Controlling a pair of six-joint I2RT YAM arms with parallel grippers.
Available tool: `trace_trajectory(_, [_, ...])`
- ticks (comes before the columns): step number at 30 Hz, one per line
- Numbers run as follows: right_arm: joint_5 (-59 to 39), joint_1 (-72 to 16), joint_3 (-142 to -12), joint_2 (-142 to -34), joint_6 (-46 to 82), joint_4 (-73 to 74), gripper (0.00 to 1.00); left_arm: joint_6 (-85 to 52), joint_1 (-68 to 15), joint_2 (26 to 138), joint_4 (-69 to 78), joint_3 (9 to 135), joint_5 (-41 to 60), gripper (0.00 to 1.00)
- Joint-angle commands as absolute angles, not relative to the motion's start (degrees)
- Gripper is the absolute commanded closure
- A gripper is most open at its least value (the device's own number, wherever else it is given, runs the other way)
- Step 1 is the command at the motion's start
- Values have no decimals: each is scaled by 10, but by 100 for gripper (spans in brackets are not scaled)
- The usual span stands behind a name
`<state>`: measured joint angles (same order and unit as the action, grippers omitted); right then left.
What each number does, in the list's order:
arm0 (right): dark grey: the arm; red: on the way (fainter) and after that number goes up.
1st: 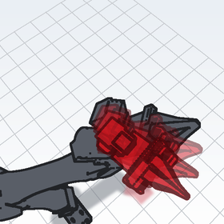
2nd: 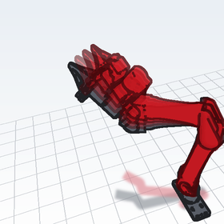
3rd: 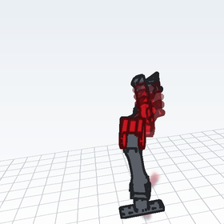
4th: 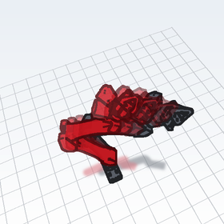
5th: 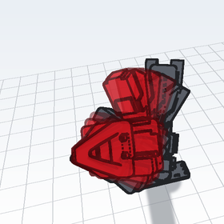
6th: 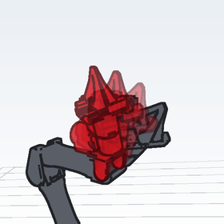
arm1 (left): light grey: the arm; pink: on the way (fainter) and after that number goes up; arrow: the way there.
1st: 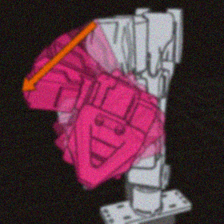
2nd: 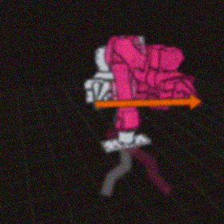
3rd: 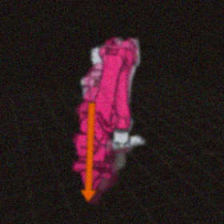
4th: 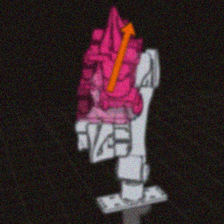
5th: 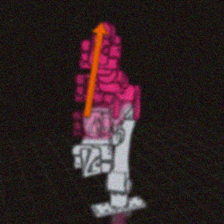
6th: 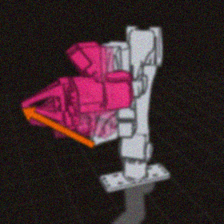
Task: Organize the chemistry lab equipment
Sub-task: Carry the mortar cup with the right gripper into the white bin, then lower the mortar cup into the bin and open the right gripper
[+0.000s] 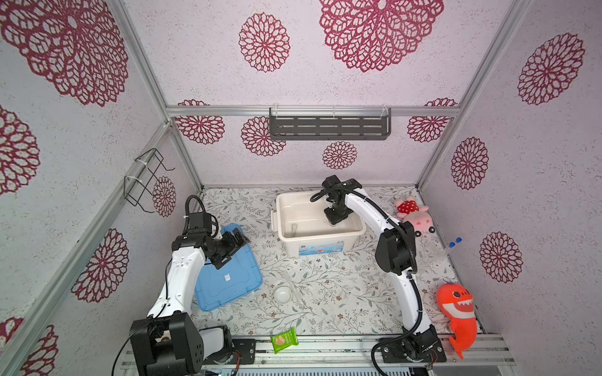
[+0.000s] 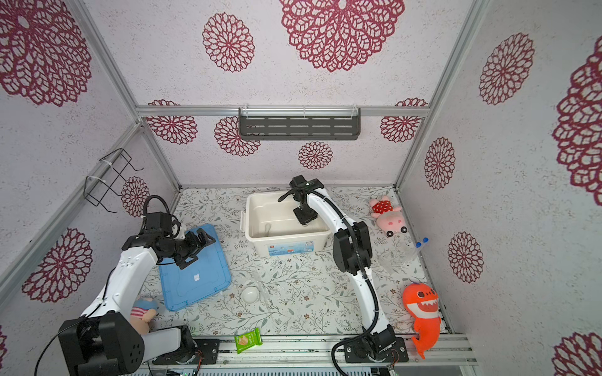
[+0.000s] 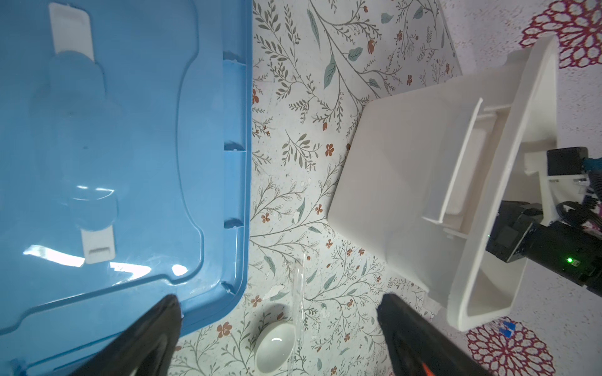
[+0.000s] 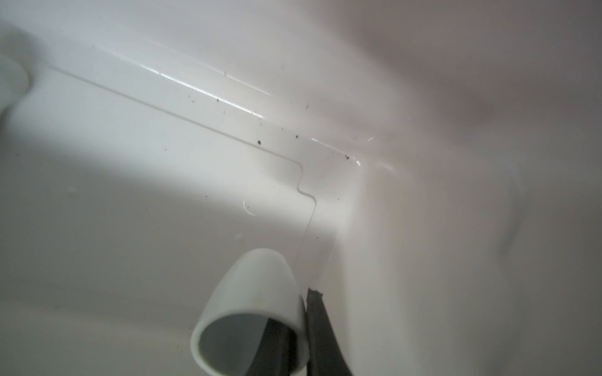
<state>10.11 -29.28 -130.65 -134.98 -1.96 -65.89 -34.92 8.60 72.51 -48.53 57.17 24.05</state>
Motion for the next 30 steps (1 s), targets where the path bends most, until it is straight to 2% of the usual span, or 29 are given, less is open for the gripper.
trace_trajectory(1, [101, -294, -1320, -1353, -32, -686, 92, -332, 83, 733, -475, 573, 230, 1])
trace_trajectory(7, [84, -294, -1296, -1376, -51, -684, 92, -326, 83, 746, -494, 594, 218, 1])
trace_trajectory(12, [83, -294, -1256, -1369, -47, -663, 88, -320, 83, 747, -504, 607, 210, 1])
trace_trajectory(20, [63, -294, -1226, -1329, -33, -646, 69, -315, 83, 741, -520, 623, 198, 1])
trace_trajectory(30, [62, -300, -1238, -1229, -22, -620, 63, -310, 83, 726, -514, 616, 191, 1])
